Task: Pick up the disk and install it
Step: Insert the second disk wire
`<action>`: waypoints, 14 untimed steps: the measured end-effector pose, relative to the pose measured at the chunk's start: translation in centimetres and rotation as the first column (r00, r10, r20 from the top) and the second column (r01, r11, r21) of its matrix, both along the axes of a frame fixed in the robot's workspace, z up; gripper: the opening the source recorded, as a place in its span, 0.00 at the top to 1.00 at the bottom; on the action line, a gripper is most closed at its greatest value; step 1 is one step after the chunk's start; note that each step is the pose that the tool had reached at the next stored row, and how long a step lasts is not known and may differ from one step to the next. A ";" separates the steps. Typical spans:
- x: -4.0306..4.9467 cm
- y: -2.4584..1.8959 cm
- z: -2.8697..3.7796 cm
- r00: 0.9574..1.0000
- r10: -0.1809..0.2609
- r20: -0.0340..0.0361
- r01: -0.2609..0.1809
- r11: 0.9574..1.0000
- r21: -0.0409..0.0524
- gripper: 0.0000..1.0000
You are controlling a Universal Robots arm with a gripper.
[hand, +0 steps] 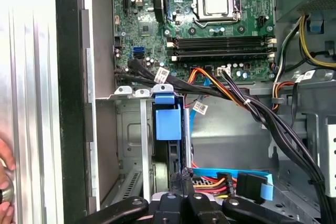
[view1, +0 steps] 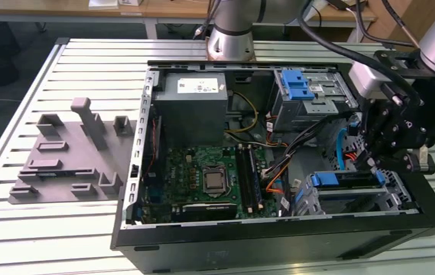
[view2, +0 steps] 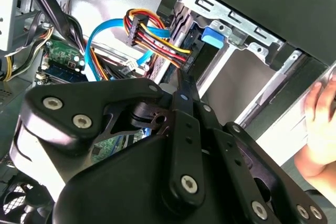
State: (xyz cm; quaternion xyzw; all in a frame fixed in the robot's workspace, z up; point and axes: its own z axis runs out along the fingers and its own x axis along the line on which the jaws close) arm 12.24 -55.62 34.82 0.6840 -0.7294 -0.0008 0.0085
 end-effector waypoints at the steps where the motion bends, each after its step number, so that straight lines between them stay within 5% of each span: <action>1: -0.01 0.00 0.15 1.000 0.000 0.000 0.000 1.000 0.000 0.89; 14: -1.64 -0.01 0.51 1.000 0.000 0.008 0.000 1.000 0.000 0.89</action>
